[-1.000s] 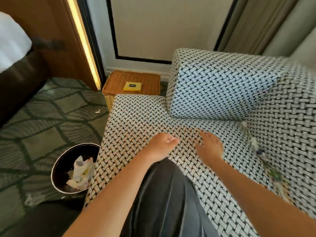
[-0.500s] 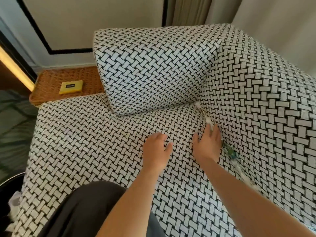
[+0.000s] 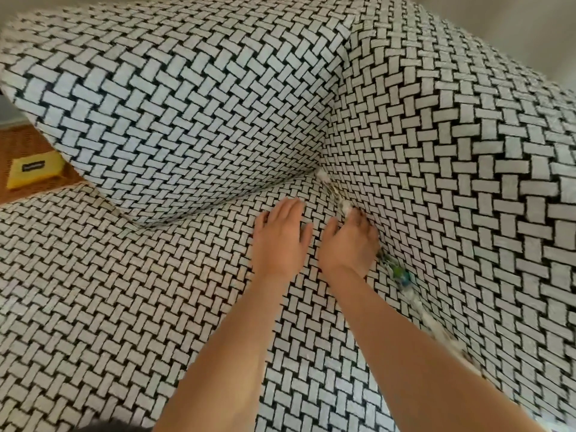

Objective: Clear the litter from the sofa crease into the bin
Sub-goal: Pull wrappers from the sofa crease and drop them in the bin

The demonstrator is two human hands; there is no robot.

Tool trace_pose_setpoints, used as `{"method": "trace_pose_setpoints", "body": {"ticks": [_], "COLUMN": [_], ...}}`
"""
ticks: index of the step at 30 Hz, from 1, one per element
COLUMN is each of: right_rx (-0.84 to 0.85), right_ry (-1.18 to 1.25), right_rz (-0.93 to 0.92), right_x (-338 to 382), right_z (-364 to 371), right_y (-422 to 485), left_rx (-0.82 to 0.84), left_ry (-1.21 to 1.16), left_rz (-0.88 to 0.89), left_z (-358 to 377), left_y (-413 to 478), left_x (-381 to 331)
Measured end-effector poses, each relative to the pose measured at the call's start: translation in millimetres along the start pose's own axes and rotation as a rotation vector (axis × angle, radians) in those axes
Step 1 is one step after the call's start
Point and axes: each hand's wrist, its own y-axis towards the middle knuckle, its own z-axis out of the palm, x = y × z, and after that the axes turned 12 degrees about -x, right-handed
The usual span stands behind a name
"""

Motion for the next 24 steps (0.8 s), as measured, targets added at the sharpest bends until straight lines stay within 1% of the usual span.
{"method": "trace_pose_setpoints", "body": {"ticks": [4,9,13,18,20,22,24], "right_rx": [0.013,0.011,-0.008,-0.036,-0.033,-0.030,-0.029], "right_ry": [-0.041,-0.051,-0.035,0.004,-0.005,-0.011,-0.016], "right_rz": [0.024,0.052,0.054,0.067,0.063,0.056,0.057], "right_x": [4.1,6.4,7.0,5.7,5.4,5.6,6.0], "right_z": [2.5,7.9,10.8,12.3,12.5,12.5,13.0], "right_y": [7.2,10.4,11.7,11.2,10.7,10.7,11.2], "left_rx": [0.051,0.055,0.157,0.315,0.367,0.360,0.316], "left_ry": [0.006,0.085,0.102,-0.057,-0.085,-0.056,-0.017], "left_rz": [0.018,-0.010,-0.061,-0.161,-0.174,-0.145,-0.102], "left_z": [15.4,34.0,43.0,44.0,42.6,43.5,45.6], "left_y": [30.0,61.2,85.5,108.5,114.9,114.2,110.0], "left_x": [-4.8,-17.7,-30.1,-25.7,-23.4,-23.0,-23.1]}}
